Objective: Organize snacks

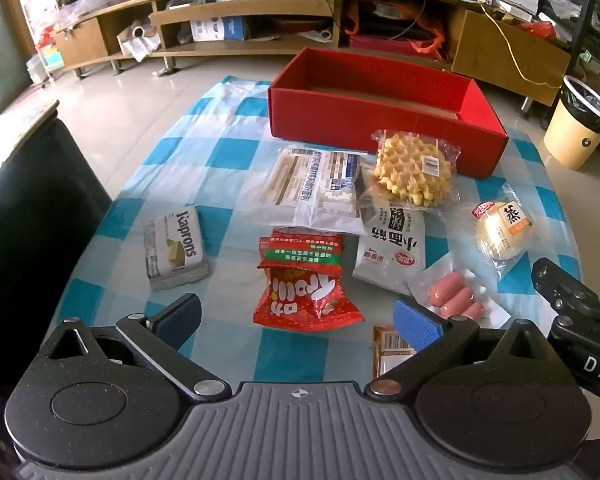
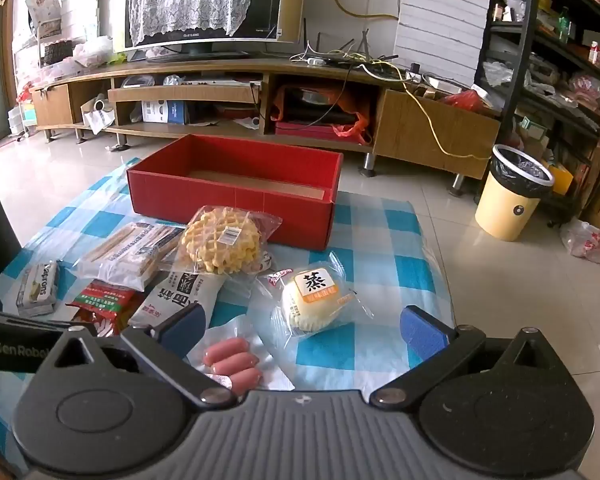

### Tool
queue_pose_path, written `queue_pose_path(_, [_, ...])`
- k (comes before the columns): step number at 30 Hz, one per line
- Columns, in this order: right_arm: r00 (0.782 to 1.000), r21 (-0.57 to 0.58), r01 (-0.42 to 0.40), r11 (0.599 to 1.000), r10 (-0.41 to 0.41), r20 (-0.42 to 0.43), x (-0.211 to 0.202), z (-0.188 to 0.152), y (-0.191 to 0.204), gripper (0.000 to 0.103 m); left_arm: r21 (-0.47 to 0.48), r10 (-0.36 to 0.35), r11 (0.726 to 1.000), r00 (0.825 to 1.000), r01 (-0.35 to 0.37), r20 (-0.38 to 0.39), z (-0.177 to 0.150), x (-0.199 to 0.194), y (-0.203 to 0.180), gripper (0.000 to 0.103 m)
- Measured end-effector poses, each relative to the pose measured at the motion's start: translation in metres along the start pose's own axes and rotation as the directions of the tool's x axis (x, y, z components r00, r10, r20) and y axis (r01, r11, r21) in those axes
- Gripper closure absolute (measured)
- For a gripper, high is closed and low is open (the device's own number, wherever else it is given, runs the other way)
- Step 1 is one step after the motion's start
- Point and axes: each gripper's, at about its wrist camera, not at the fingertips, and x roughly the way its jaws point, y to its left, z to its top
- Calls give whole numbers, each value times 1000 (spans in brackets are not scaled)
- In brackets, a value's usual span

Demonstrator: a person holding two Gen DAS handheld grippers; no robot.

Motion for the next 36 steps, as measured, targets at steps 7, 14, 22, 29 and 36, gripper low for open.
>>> queue_pose_path(7, [1000,-4,1,1000,-1,-7,2,-1,1,2,19,-5,1000,1000,5,-9,-4,0,0,0])
queue_pose_path(14, [999,-5,20,1000,-20,-27,5,-3,-2,2,15,19,1000,1000,-19,-20,-3,4,1,0])
queue_pose_path(22, [1000,-4,14,1000,-14,-26,5,-3,0,2,-2,27,1000,1000,-27,7,-1,0,5,0])
queue_pose_path(29, [1000,-13,10,1000,-10,-29,5,-2,2,2,2,27,1000,1000,-27,0,-2,4,4,0])
queue_pose_path(36, [999,-22,6,1000,-6,-35,6,-3,3,2,4,30,1000,1000,-30,-2,-3,4,4,0])
